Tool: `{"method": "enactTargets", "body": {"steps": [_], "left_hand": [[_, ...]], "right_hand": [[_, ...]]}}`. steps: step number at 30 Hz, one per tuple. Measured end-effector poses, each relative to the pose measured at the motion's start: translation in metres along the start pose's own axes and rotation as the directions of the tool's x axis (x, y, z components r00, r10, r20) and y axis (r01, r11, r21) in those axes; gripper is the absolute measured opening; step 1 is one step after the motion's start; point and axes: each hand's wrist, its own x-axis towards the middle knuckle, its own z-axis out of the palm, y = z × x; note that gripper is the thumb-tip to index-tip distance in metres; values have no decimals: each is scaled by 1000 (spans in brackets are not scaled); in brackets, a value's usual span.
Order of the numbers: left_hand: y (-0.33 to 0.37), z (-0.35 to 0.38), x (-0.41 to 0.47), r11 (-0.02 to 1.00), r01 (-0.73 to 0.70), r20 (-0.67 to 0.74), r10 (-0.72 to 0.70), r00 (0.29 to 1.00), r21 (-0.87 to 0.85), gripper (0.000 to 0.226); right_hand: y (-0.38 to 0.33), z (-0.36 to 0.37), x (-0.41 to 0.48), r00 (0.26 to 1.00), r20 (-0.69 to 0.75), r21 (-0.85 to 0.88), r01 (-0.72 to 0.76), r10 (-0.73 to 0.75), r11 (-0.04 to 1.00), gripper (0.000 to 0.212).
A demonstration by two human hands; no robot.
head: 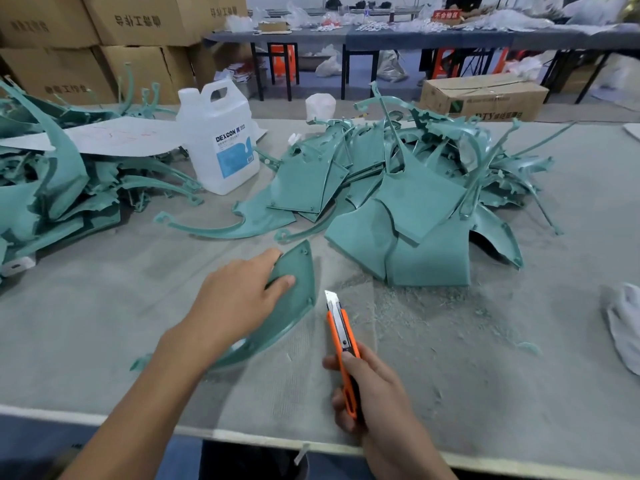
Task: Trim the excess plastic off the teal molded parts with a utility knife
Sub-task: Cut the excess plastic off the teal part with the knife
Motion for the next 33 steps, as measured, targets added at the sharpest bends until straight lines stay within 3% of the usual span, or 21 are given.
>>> {"method": "enactTargets", "body": {"steps": [5, 11, 20, 26, 28, 30, 33], "left_hand": [[4, 4, -11, 999, 32, 132, -33, 991, 17, 28], [3, -2, -10, 995, 72, 281, -51, 958, -68, 32], [7, -6, -13, 994, 85, 308, -58, 950, -73, 33], [8, -8, -11, 995, 61, 360, -30, 932, -74, 7], [10, -9, -11, 996, 63, 388, -36, 921, -57, 9], [10, -9, -11, 995, 81, 362, -54, 930, -58, 14], [10, -9, -13, 994, 79, 331, -49, 942, -77, 21]], "right_hand": [[9, 14, 7, 997, 44, 5, -56, 56, 998, 28], [12, 19, 6, 988, 125, -84, -84, 94, 993, 20], [21, 49, 3, 992, 91, -132, 103, -91, 986, 17], [-17, 65, -23, 913, 298, -106, 320, -277, 941, 24], [-27, 70, -31, 869, 370, -61, 376, -329, 924, 28], [-28, 68, -32, 875, 324, 2, 379, -359, 926, 26], [-9, 53, -17, 950, 133, -23, 287, -281, 958, 23]]}}
